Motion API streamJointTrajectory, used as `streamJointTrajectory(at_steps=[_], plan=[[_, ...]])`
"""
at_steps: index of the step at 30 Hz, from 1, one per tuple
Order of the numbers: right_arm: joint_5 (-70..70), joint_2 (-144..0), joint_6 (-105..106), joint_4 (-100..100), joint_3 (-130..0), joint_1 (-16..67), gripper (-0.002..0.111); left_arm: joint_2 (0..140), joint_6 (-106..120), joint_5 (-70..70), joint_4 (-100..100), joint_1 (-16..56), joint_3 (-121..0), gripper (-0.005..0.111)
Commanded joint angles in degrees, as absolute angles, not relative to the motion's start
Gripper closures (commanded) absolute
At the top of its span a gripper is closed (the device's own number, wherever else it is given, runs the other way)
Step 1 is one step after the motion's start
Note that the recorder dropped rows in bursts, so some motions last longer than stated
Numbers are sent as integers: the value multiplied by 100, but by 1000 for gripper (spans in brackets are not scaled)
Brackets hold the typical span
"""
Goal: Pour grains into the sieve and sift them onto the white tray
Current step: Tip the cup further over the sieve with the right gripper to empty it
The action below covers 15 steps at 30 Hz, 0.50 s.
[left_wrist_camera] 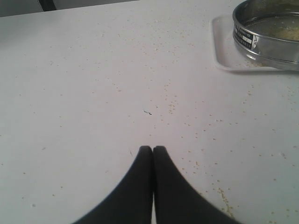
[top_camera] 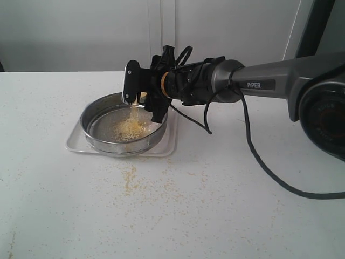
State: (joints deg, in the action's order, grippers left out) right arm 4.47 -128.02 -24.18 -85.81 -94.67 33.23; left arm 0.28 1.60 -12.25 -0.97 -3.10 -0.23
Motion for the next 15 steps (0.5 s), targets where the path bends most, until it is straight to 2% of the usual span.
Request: streamJointTrajectory(at_steps=[1, 15], plan=[[497, -12739, -2227, -8613, -9533, 3329, 108, 0, 152, -1209, -144, -326, 0, 107], [572, -12739, -1771, -8613, -9533, 3342, 108, 0, 152, -1209, -144, -326, 0, 107]])
